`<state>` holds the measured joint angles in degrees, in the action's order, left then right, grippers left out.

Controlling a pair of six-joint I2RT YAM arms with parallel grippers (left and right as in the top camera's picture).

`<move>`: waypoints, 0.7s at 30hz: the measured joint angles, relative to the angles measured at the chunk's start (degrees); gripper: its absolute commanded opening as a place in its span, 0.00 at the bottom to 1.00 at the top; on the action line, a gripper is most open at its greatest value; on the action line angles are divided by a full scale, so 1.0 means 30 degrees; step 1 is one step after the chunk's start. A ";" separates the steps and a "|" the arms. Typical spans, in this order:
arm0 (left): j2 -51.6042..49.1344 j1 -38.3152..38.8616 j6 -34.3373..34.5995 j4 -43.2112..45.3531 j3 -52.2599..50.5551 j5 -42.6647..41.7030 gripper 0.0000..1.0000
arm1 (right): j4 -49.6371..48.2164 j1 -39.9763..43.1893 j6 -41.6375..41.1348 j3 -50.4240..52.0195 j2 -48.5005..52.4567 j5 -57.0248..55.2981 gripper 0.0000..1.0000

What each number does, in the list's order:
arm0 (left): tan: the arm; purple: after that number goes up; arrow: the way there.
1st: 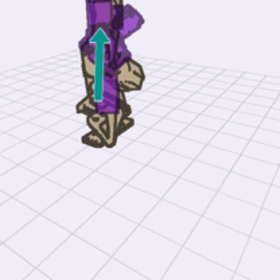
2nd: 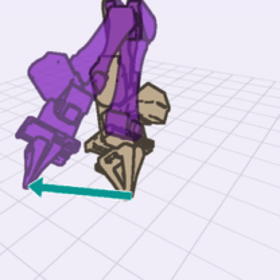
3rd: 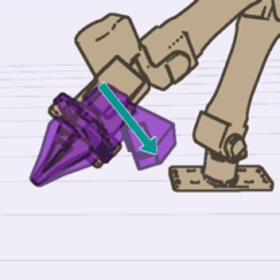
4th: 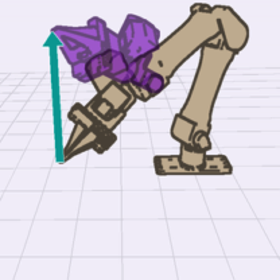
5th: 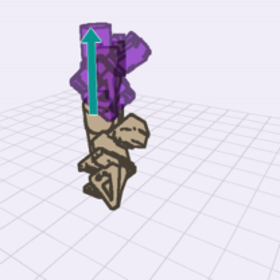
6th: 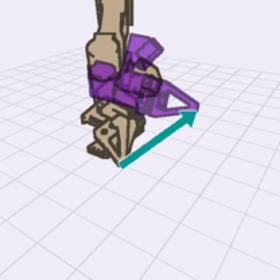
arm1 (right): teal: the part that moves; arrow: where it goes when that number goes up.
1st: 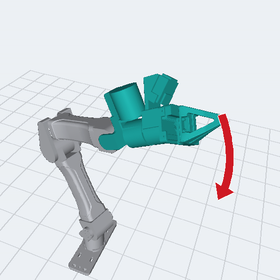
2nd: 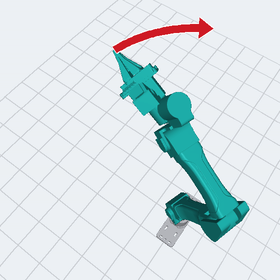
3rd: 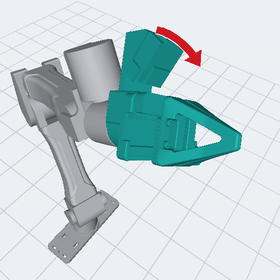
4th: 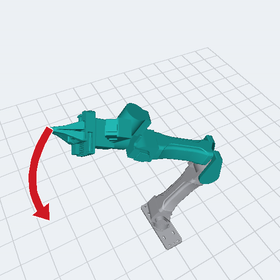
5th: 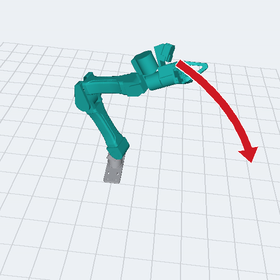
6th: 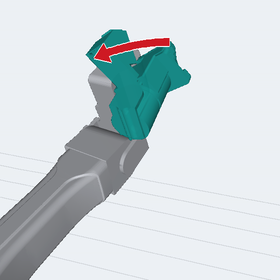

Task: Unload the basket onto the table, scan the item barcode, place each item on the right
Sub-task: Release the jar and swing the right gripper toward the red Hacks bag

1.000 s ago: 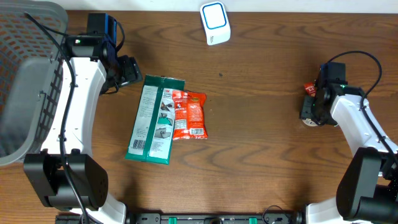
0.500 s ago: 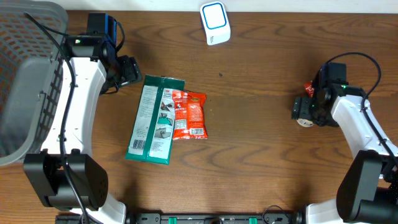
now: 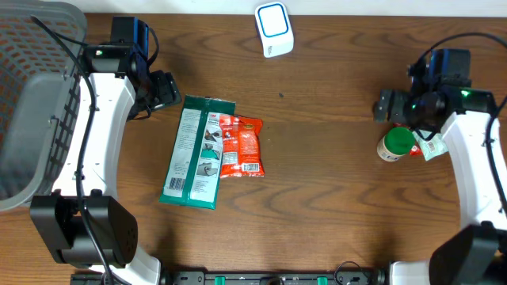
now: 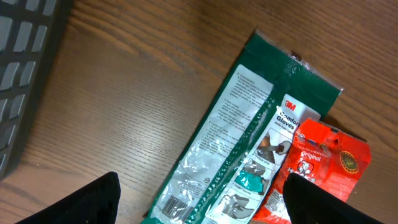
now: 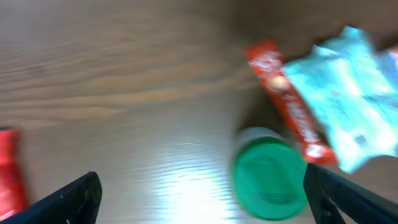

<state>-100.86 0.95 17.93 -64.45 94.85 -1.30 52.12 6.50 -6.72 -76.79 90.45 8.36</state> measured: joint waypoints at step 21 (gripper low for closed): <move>0.0000 0.0000 0.0000 0.0000 0.0000 0.0000 0.84 | -0.2273 -1.0622 -0.0641 -0.0007 0.0262 0.4801 0.96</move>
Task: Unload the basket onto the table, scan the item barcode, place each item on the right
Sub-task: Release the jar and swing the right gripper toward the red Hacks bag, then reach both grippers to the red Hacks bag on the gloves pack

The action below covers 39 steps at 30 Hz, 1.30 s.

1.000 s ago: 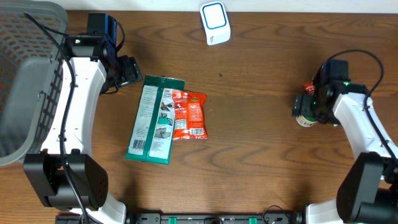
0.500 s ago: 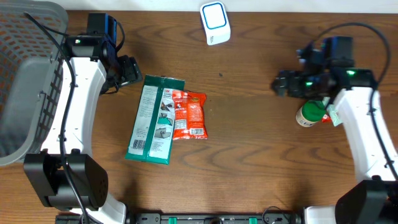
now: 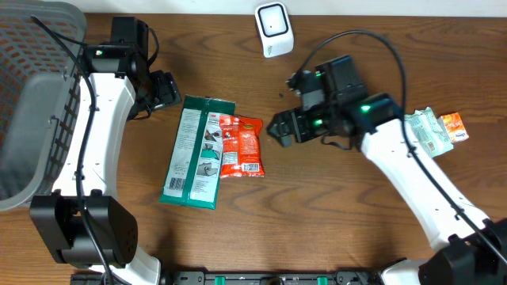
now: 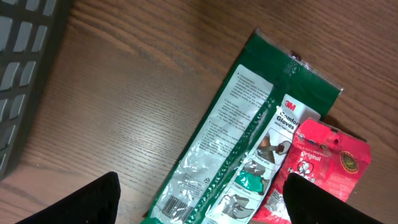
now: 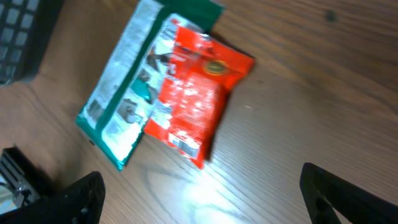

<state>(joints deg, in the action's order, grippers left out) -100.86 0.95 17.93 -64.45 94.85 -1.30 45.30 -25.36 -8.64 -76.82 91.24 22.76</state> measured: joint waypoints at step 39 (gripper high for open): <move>0.0015 0.1348 -0.0510 -0.1144 -0.1880 -0.3497 0.07 | -0.2616 0.1778 0.0809 0.0044 0.5034 0.4087 0.99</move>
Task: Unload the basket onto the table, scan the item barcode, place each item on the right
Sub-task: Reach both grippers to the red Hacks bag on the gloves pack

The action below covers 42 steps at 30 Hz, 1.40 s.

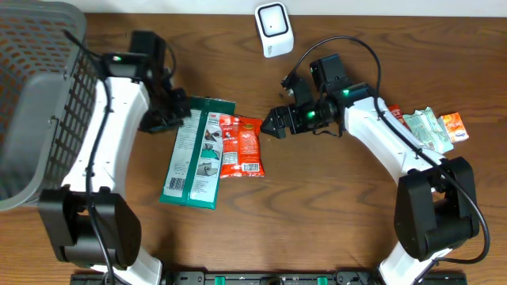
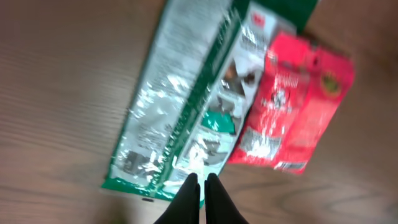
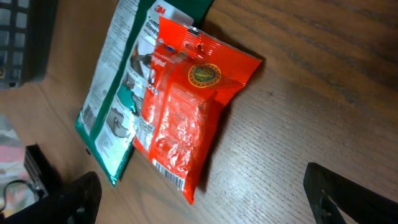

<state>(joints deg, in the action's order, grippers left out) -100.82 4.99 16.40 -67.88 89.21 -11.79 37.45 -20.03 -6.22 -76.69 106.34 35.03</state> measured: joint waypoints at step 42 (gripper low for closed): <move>-0.0211 0.4160 0.0051 1.2254 -0.9828 -0.2550 0.07 | -0.2098 -0.1093 0.0197 0.0168 0.3832 0.3672 0.67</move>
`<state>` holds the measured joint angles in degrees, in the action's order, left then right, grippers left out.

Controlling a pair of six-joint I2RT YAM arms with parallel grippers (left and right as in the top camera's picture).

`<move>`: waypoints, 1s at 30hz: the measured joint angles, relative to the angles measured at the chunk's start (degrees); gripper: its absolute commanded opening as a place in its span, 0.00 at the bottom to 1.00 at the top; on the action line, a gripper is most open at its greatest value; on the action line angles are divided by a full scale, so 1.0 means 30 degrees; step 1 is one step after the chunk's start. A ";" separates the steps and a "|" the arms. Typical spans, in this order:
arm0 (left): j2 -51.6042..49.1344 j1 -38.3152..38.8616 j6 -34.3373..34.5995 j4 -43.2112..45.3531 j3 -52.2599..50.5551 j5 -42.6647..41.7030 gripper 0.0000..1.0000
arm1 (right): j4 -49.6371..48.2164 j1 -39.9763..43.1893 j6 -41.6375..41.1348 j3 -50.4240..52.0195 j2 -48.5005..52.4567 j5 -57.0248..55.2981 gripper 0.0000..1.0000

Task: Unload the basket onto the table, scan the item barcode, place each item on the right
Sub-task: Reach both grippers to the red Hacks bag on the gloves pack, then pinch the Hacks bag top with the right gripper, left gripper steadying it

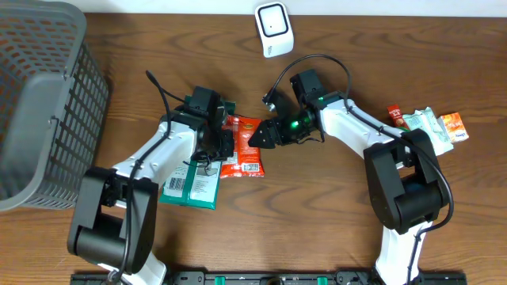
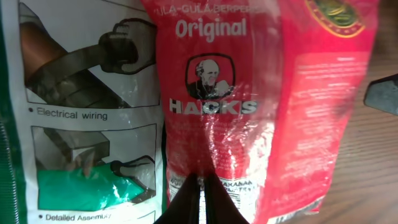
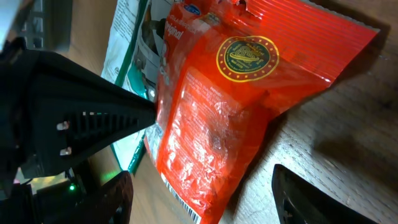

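Observation:
The red "Hacks Original" candy packet (image 1: 245, 146) lies flat on the wooden table, overlapping the right edge of a green 3M gloves package (image 1: 192, 170). My left gripper (image 1: 220, 148) is shut, its tips pressed down on the packet's left part (image 2: 249, 112). My right gripper (image 1: 265, 134) is open at the packet's right edge, its fingers either side of the packet (image 3: 236, 112). A barcode (image 3: 183, 202) shows along the packet's lower edge. The white and blue scanner (image 1: 274, 29) stands at the back middle.
A grey mesh basket (image 1: 40, 95) fills the left side. Small packets (image 1: 428, 127) lie at the far right. The gloves package (image 2: 81, 93) lies under the left arm. The left gripper's dark body (image 3: 74, 118) is close to the right gripper.
My left gripper has gone from the gloves package's upper left down onto the red packet, still shut. My right gripper has come closer and now straddles the packet's right edge.
My left gripper was open beside the gloves package's top and my right arm was over the items at the far right. Then the right arm was mid-table, right of the red packet. Then the left gripper was shut above the packages. Now both are at the packet.

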<state>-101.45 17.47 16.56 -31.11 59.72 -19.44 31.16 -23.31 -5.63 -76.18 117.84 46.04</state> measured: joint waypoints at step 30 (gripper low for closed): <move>-0.0437 0.0000 0.0044 -0.0109 0.0000 0.0182 0.07 | -0.2193 -0.0940 -0.0692 0.0000 0.1537 0.0525 0.60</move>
<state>-102.76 17.47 16.69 -31.44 59.72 -18.90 24.58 -26.13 -7.70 -76.18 122.45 47.62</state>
